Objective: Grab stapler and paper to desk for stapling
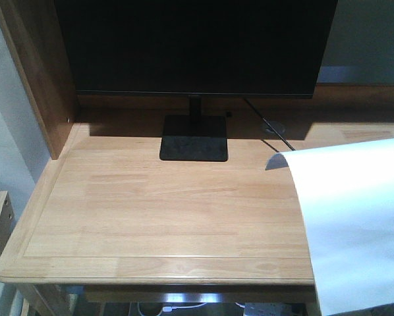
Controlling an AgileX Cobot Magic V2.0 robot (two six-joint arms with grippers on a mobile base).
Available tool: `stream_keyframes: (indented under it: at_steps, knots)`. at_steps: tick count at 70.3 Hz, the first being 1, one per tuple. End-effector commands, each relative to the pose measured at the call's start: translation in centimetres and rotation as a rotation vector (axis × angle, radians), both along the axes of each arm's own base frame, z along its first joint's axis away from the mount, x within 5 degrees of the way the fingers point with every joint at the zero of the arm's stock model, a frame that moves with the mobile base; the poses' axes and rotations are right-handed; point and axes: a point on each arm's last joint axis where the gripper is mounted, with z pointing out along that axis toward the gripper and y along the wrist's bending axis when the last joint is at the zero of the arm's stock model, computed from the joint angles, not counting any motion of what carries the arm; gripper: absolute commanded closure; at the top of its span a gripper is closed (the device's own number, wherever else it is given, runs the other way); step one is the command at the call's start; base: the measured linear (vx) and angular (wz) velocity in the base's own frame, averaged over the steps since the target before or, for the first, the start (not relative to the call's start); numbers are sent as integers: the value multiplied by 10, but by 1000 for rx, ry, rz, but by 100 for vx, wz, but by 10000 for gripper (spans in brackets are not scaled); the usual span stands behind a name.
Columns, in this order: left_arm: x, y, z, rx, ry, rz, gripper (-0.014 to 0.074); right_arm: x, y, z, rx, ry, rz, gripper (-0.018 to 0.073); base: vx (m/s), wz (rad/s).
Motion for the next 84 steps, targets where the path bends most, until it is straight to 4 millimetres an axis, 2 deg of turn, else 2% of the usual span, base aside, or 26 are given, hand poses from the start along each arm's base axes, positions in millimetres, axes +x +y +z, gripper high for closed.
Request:
stream_keyframes:
  at_steps: [1,84]
  knots:
    - [1,0,16,-87,-91,-1,603,-3,-1,9,12,-54,1,566,5,-2]
    - [1,0,16,-88,-90,-1,603,-3,-1,9,12,-54,1,566,6,-1]
